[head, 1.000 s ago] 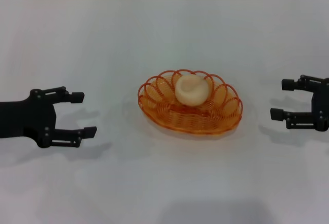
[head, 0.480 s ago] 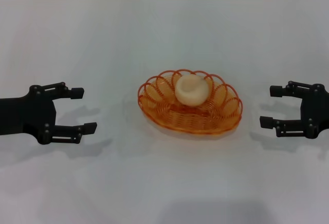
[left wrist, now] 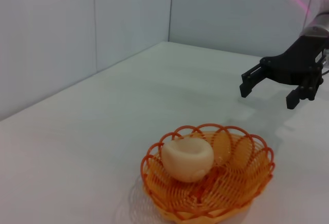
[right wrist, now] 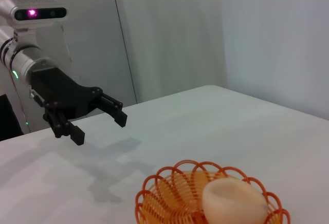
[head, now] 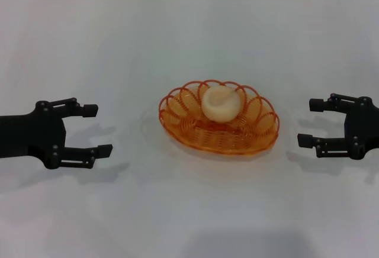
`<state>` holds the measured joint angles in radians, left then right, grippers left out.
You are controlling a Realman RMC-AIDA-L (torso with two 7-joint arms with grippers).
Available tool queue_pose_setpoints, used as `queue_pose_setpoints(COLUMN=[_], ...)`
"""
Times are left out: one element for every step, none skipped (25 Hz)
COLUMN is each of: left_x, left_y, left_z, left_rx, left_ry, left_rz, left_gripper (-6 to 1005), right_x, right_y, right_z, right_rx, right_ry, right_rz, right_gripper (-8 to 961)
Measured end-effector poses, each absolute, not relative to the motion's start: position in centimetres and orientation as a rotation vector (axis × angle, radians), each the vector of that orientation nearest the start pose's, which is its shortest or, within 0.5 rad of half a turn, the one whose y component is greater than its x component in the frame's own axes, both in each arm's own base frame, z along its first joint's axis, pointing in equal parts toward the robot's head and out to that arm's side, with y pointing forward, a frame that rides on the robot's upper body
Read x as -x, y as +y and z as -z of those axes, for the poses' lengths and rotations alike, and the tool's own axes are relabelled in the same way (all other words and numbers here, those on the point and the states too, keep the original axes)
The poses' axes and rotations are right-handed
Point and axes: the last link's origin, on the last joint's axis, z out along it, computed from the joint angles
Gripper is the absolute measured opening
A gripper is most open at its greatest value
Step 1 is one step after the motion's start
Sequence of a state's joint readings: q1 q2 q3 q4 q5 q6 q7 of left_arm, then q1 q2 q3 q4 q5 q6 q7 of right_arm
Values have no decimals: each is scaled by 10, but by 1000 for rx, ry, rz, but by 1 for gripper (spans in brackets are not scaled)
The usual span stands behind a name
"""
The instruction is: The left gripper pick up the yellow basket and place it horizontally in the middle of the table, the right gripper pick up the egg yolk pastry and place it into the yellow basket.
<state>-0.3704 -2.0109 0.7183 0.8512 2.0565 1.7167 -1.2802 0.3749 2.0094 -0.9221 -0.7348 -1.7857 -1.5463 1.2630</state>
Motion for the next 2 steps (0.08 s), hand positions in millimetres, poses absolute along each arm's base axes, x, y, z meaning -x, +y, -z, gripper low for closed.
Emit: queue_pose_setpoints(left_x=[302,301], left_y=[288,288], left_z=[-49,-49], left_rx=[2805,2808], left_ry=[-415,-414], left_rz=[477,479], left_gripper=[893,893], right_x=[-285,-285], right_y=[306,306], right_z=[-20,-20], right_rx=[2721,2721], right_ry=[434,434], right_rz=[-644,-644], right_gripper=[853,853])
